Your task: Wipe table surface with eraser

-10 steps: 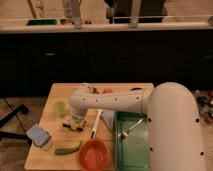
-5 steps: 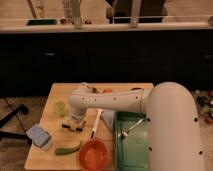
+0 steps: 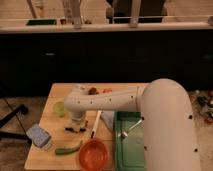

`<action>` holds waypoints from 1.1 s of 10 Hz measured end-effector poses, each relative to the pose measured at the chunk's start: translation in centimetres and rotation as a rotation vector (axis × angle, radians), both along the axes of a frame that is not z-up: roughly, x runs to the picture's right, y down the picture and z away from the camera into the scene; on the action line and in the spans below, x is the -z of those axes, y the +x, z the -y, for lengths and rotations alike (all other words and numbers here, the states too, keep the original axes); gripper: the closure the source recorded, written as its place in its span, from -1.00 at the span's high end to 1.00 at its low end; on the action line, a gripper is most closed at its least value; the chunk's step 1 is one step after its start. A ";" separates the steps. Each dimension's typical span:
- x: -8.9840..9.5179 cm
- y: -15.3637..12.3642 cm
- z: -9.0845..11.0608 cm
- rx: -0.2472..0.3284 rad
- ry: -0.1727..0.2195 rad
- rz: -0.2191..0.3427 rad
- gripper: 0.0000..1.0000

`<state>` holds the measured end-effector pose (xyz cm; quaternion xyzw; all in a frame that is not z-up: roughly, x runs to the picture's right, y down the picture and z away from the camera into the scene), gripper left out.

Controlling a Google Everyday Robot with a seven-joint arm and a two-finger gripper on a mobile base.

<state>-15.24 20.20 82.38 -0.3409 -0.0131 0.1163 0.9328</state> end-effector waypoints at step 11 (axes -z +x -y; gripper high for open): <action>-0.9 1.5 -1.3 0.190 -0.059 -0.046 -1.00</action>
